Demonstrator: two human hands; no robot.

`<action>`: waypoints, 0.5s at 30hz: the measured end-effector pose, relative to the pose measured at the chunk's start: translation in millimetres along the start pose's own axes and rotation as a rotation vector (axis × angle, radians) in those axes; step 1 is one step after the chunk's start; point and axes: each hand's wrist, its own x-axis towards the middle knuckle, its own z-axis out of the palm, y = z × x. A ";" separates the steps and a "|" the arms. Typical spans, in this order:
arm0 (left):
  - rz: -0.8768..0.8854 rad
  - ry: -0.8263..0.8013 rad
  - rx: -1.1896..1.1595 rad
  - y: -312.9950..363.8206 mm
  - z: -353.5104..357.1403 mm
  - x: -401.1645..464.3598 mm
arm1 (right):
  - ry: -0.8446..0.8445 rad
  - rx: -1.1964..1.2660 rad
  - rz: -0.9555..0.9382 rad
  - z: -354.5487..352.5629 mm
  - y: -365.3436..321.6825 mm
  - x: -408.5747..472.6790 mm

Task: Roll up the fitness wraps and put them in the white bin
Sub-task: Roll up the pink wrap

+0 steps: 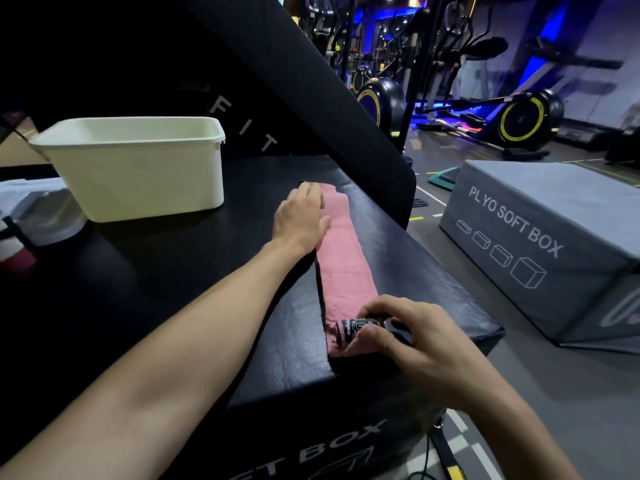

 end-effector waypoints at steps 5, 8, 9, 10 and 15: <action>0.239 -0.081 -0.456 16.6 -51.6 -15.3 | 0.001 -0.016 0.005 2.4 -2.1 0.3; 0.543 -0.413 -0.535 19.3 -73.9 -58.1 | -0.033 -0.047 0.020 3.7 0.0 -0.2; 0.592 -0.513 -0.476 15.0 -74.7 -73.2 | -0.042 -0.046 0.031 4.3 -0.2 -0.2; 0.624 -0.591 -0.369 9.4 -72.3 -85.4 | -0.050 -0.046 0.039 4.8 -0.7 -0.6; 0.475 -0.780 -0.045 -2.7 -69.2 -101.7 | -0.112 -0.045 0.086 1.5 -9.0 -3.9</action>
